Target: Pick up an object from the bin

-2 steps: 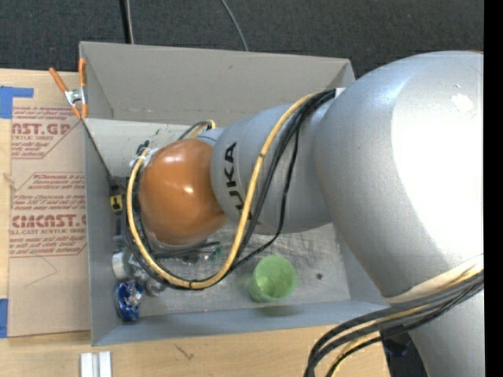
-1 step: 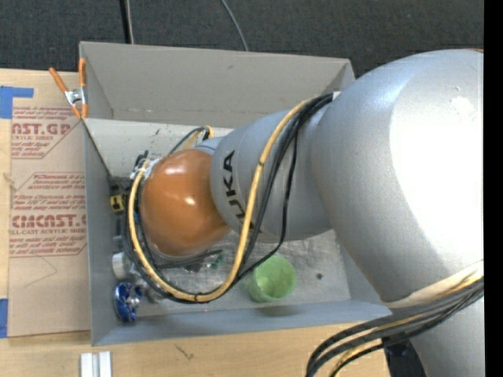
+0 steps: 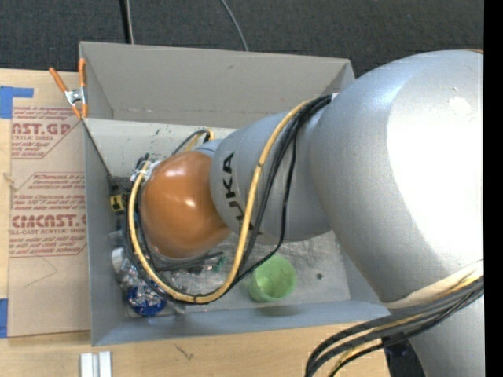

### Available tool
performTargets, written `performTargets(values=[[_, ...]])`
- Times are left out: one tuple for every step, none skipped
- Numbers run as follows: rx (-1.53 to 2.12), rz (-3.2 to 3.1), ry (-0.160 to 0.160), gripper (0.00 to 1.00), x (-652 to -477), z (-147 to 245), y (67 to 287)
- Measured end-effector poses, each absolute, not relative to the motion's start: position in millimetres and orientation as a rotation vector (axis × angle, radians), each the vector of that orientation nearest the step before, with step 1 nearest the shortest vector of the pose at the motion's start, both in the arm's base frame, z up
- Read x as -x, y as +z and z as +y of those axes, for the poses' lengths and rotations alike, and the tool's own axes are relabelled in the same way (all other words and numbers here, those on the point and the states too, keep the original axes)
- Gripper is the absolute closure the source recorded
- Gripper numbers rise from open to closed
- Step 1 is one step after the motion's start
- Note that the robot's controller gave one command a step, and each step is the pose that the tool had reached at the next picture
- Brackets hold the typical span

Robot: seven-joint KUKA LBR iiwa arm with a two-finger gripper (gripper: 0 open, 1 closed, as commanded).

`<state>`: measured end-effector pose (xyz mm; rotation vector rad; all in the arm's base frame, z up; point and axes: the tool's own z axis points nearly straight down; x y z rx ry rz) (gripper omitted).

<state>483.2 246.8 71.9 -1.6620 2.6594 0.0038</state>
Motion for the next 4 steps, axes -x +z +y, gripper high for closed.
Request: performTargets(values=[[1.66, 2.656, 0.005, 1.0, -484.0, 247.7, 73.2], [1.662, 2.659, 0.004, 0.0, -483.2, 246.8, 71.9], [1.661, 2.658, 0.004, 1.0, -483.9, 247.0, 73.0], [1.703, 2.626, 0.0, 1.0, -493.8, 244.2, 223.2]])
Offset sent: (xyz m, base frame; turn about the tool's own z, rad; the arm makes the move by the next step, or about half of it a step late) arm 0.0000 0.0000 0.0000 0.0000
